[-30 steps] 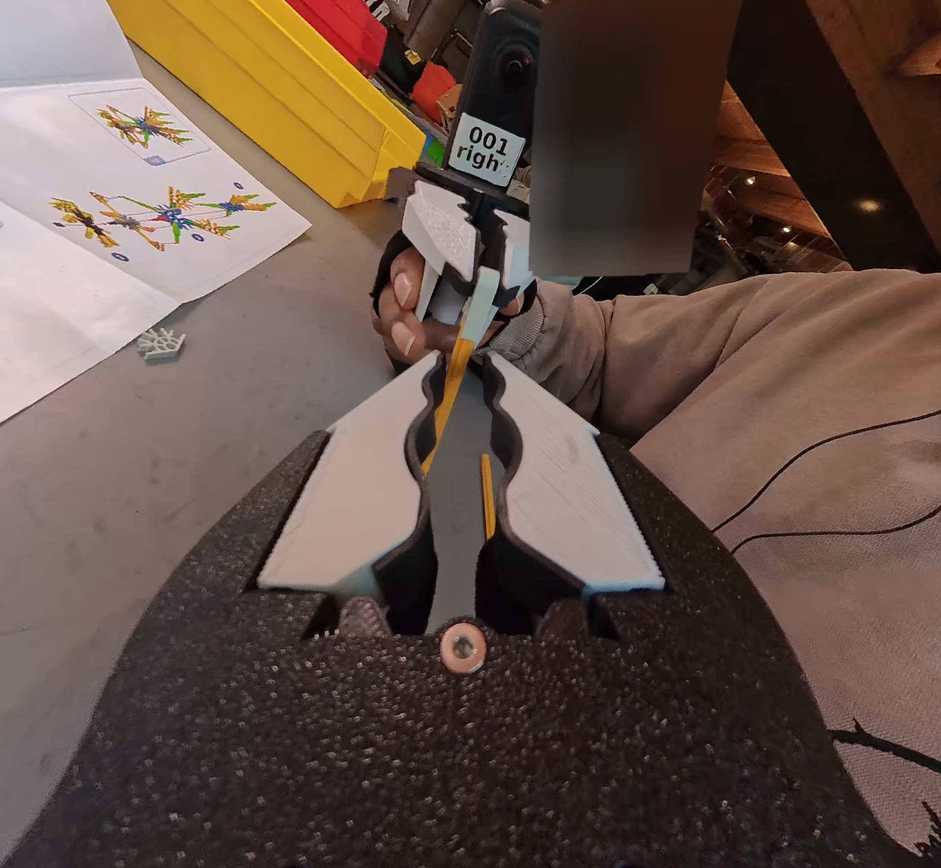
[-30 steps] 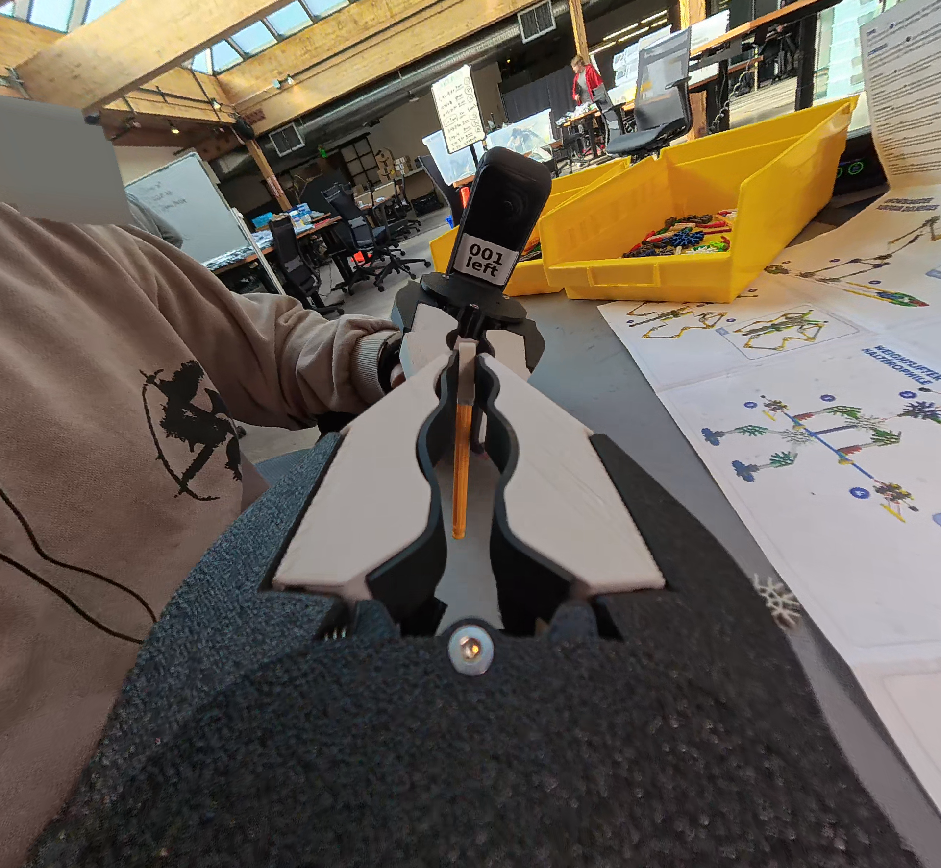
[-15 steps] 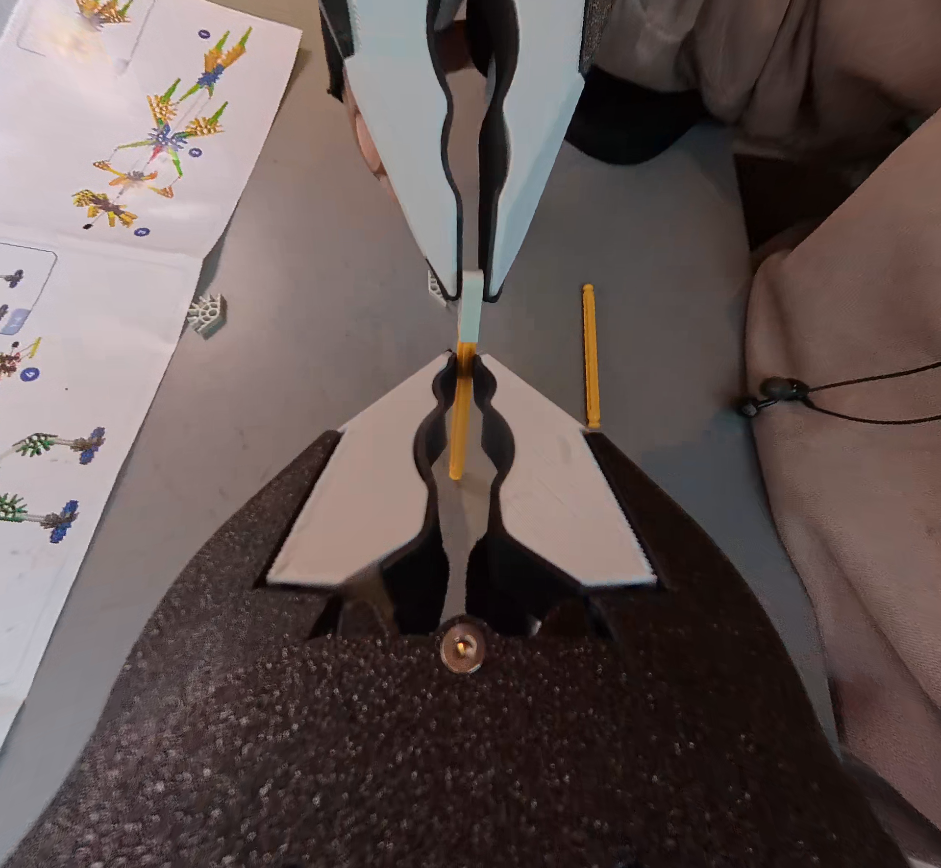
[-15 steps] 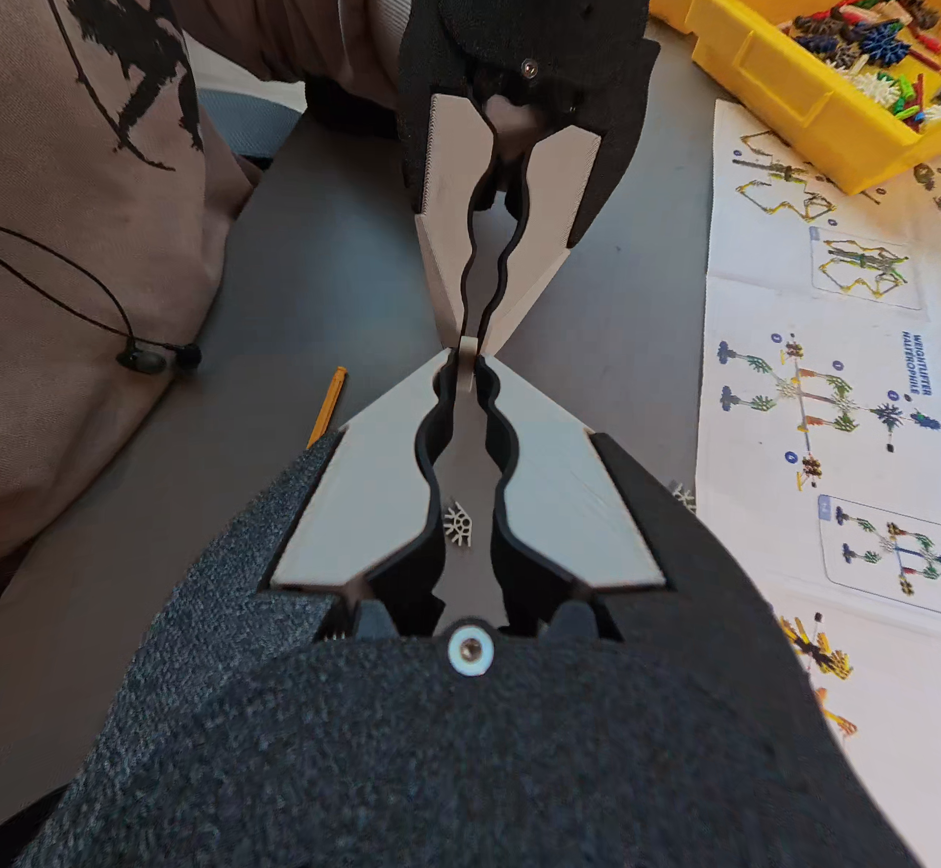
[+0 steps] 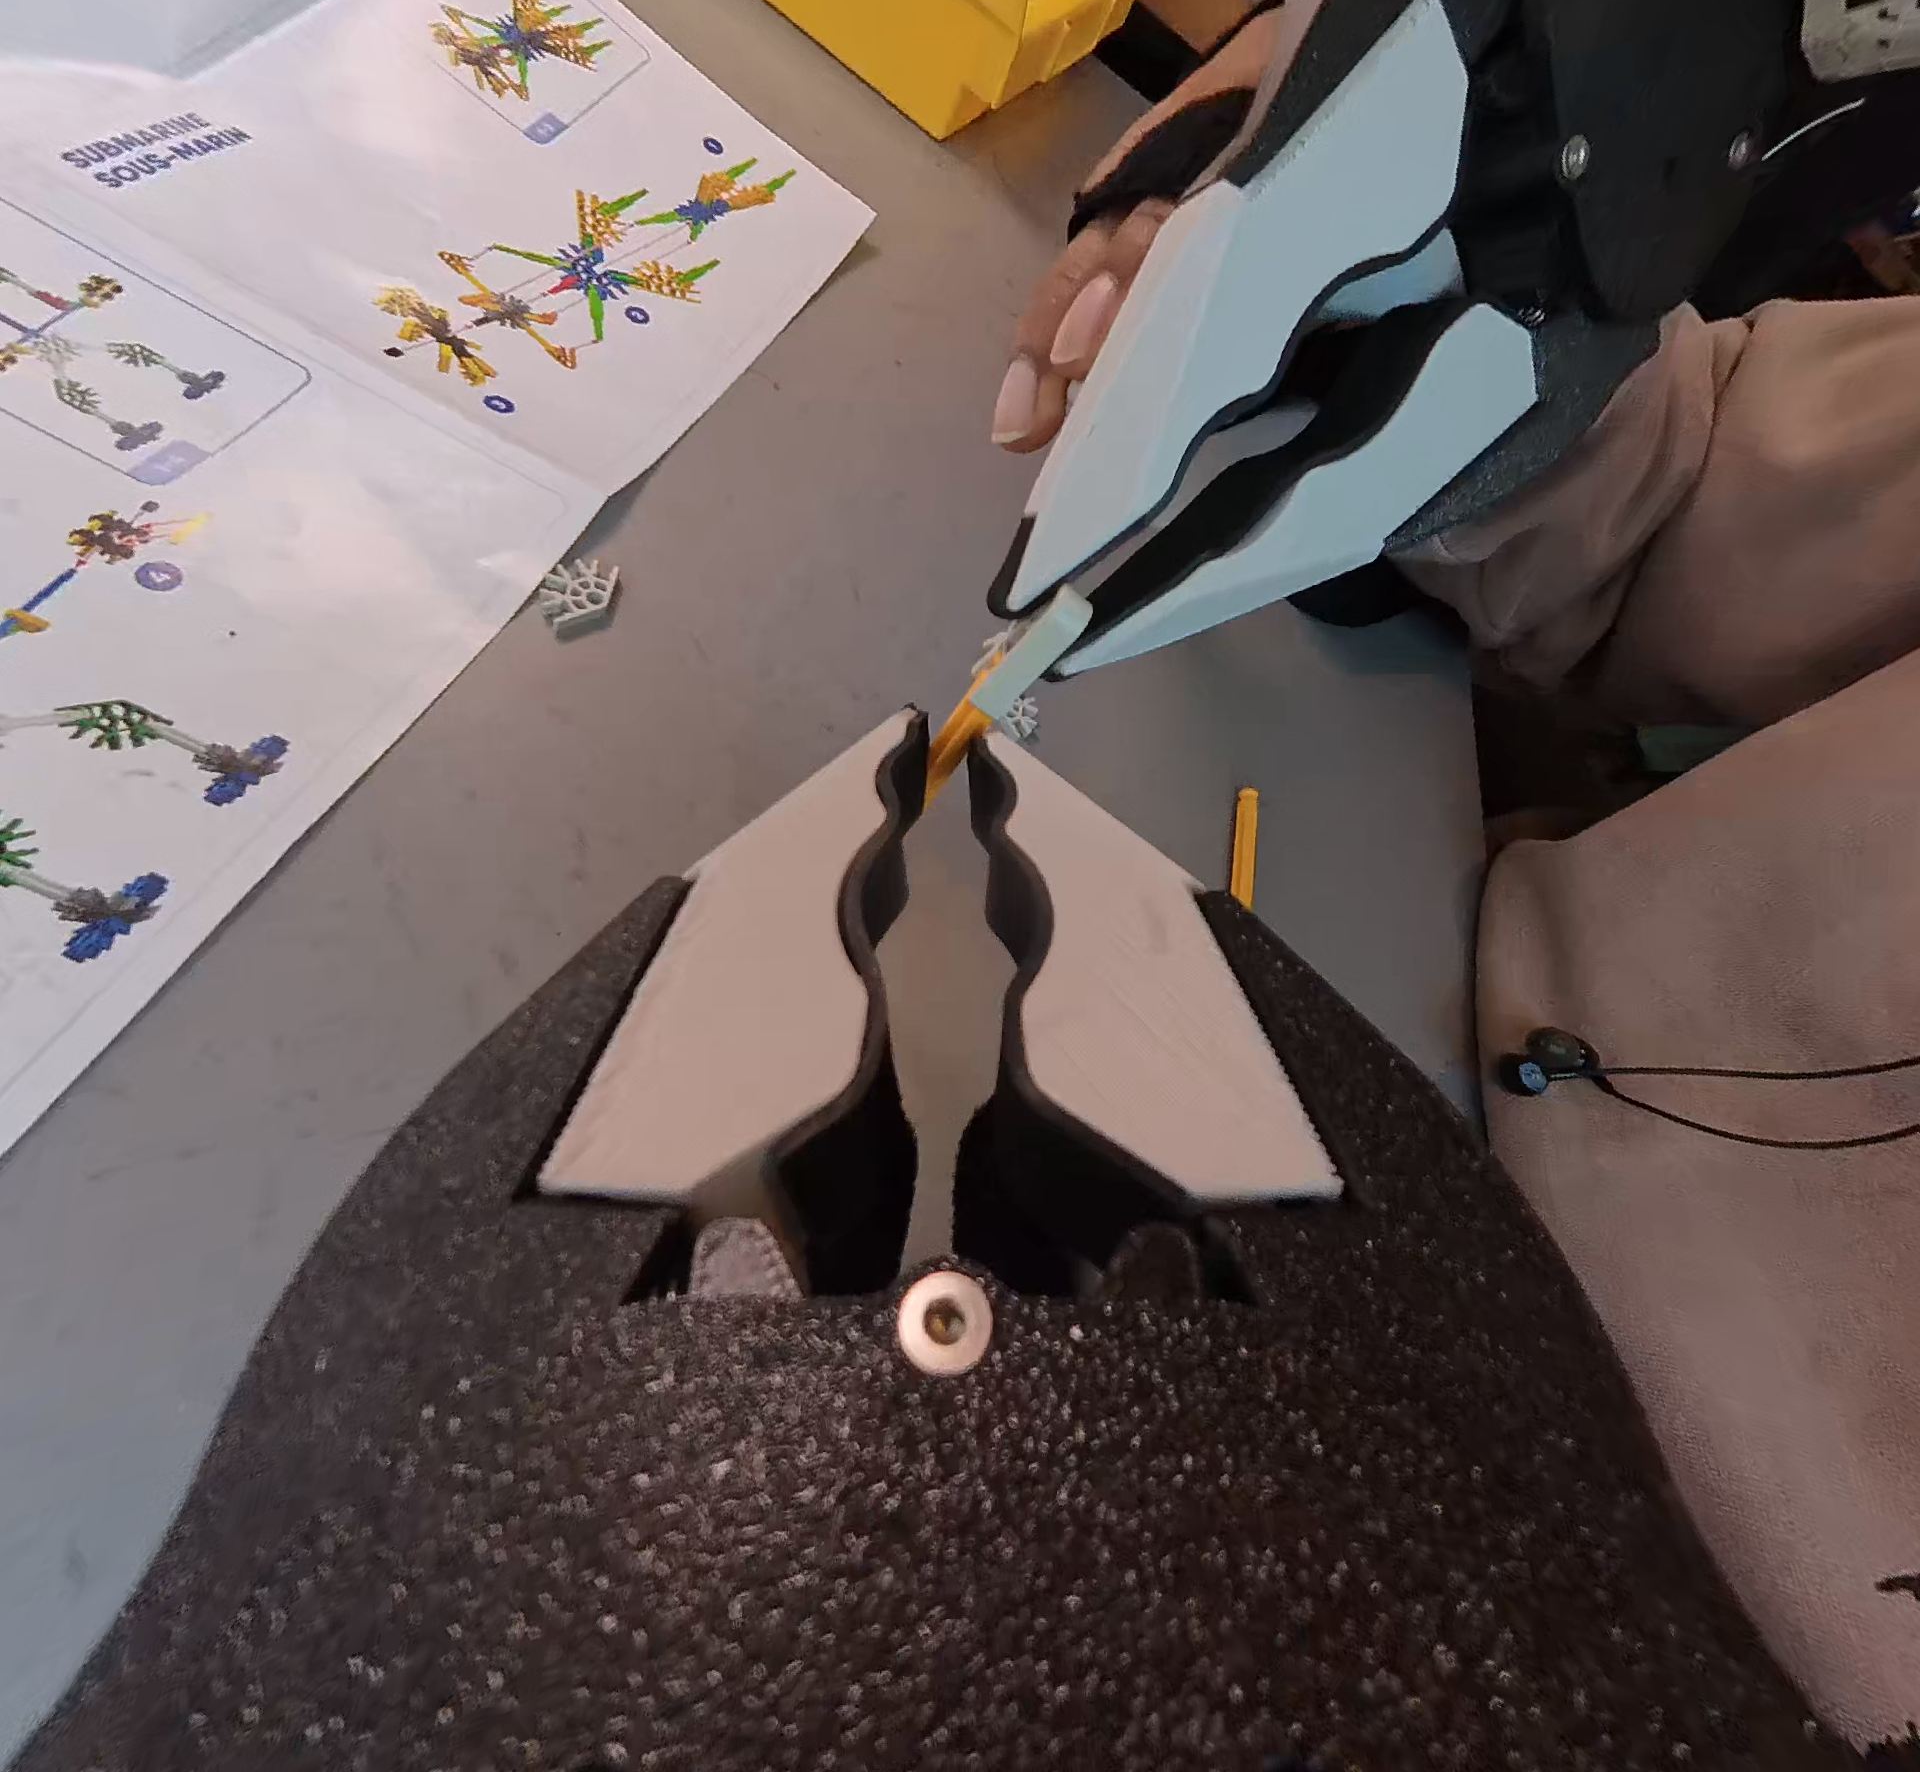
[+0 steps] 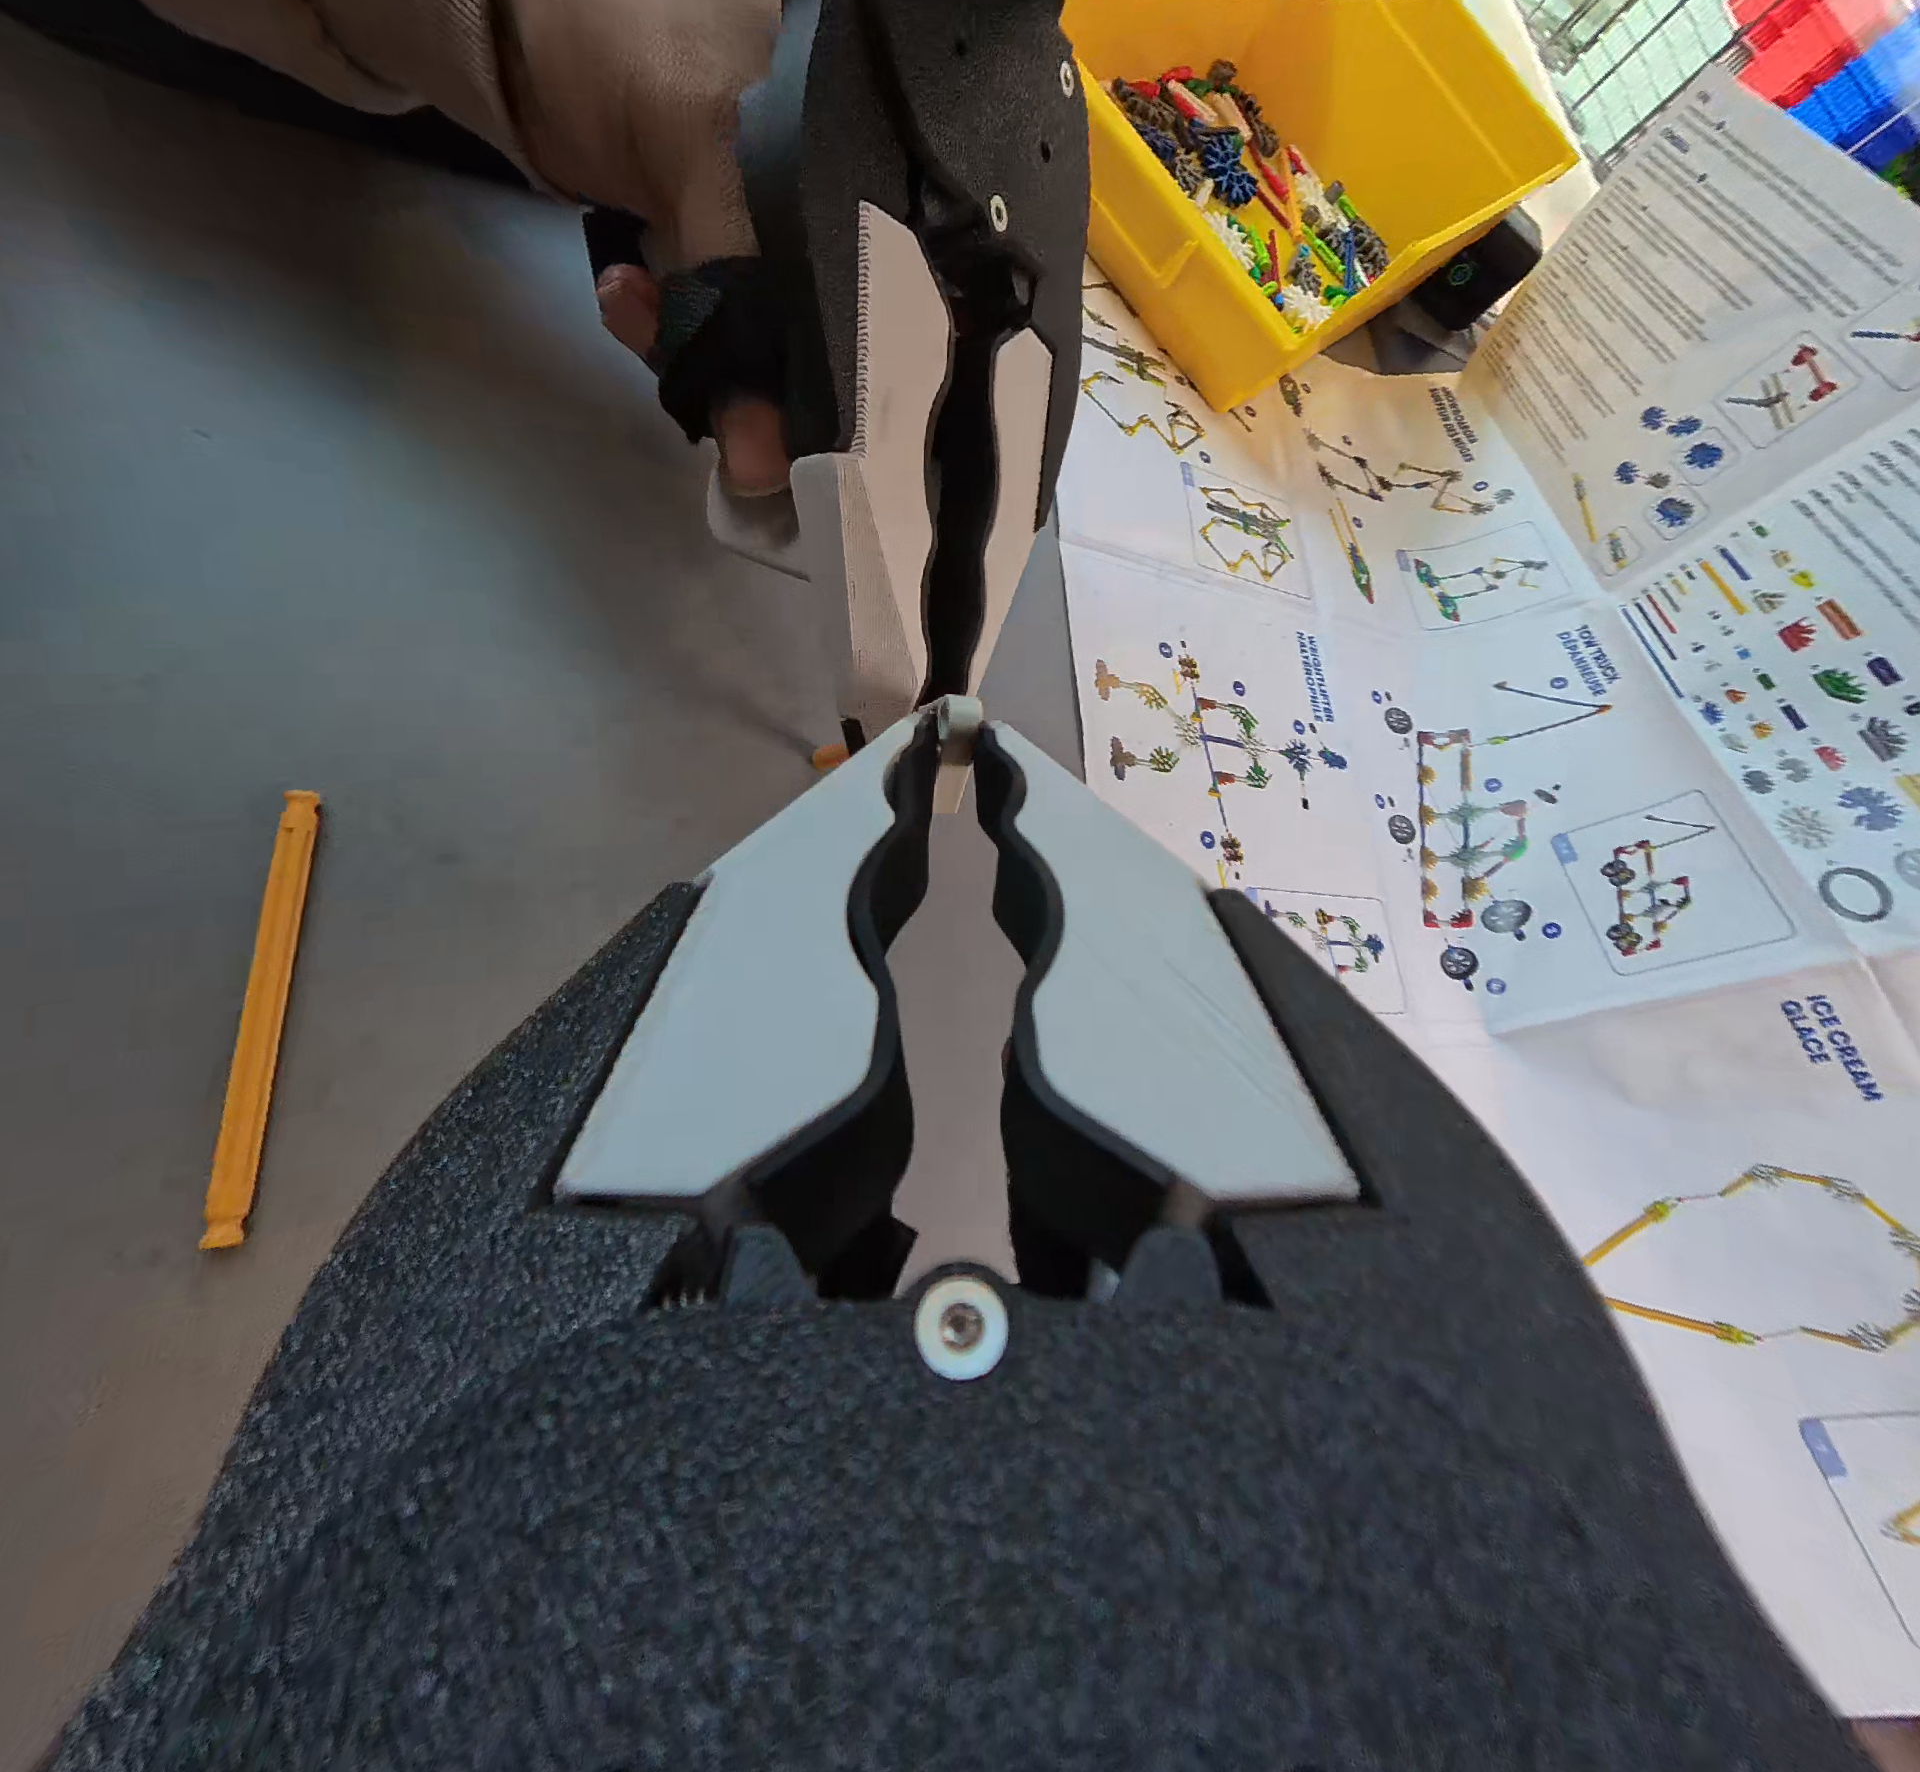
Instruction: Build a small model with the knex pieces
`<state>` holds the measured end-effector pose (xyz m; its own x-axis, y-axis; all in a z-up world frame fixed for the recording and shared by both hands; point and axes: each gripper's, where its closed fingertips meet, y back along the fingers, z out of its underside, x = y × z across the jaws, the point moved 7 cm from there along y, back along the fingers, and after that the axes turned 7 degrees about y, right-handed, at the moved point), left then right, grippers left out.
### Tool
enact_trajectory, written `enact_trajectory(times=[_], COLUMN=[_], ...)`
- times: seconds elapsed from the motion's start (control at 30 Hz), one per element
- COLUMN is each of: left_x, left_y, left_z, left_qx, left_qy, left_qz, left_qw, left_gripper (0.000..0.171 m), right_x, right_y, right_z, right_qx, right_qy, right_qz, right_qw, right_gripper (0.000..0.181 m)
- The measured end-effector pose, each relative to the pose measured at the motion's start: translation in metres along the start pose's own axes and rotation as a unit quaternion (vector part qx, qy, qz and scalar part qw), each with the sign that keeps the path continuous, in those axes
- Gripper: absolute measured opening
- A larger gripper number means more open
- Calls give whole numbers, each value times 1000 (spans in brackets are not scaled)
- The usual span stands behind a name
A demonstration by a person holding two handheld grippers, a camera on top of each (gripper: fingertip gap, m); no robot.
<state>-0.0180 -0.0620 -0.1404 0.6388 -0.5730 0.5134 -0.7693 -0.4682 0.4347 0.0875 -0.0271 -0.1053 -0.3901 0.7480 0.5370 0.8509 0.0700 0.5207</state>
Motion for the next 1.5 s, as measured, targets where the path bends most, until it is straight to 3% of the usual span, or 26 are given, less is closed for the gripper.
enact_trajectory(times=[0.23,0.5,0.53,0.6,0.7,0.83,0.9,1.0,1.1,1.2,1.23,1.27,1.4,1.5], left_x=[-7,-4,-5,-8,1,8,10,3,-4,2,5,7,8,6], left_y=[2,-6,-5,-3,3,3,5,20,33,31,29,28,37,44], left_z=[-1,-2,-2,-2,-9,-10,-14,-22,-27,-28,-28,-27,-30,-31], left_qx=[42,73,73,74,97,105,132,198,262,286,285,281,269,233], left_qy=[84,159,159,127,76,18,11,58,98,89,81,73,43,-18], left_qz=[28,112,114,84,104,94,94,117,151,158,159,160,144,98], left_qw=[995,978,978,986,987,990,987,971,948,941,942,943,951,967], left_gripper=[5,3,4,5,6,7,6,5,5,5,5,6,9,25], right_x=[-2,-6,-4,6,24,25,29,37,25,6,3,3,12,6], right_y=[-7,-11,-10,-8,4,9,10,17,6,-17,-21,-22,-10,-5], right_z=[-6,-8,-7,1,15,14,11,11,10,3,2,1,13,24], right_qx=[-22,-6,7,60,179,209,228,256,225,183,174,166,130,55], right_qy=[52,123,99,-35,-253,-304,-320,-344,-352,-341,-335,-326,-306,-254], right_qz=[79,164,152,91,-22,-91,-61,-50,-94,-115,-108,-99,-98,-120], right_qw=[995,979,983,993,951,925,918,902,904,915,919,925,938,958], right_gripper=[5,5,5,7,6,5,7,36,33,29,11,8,4,4])
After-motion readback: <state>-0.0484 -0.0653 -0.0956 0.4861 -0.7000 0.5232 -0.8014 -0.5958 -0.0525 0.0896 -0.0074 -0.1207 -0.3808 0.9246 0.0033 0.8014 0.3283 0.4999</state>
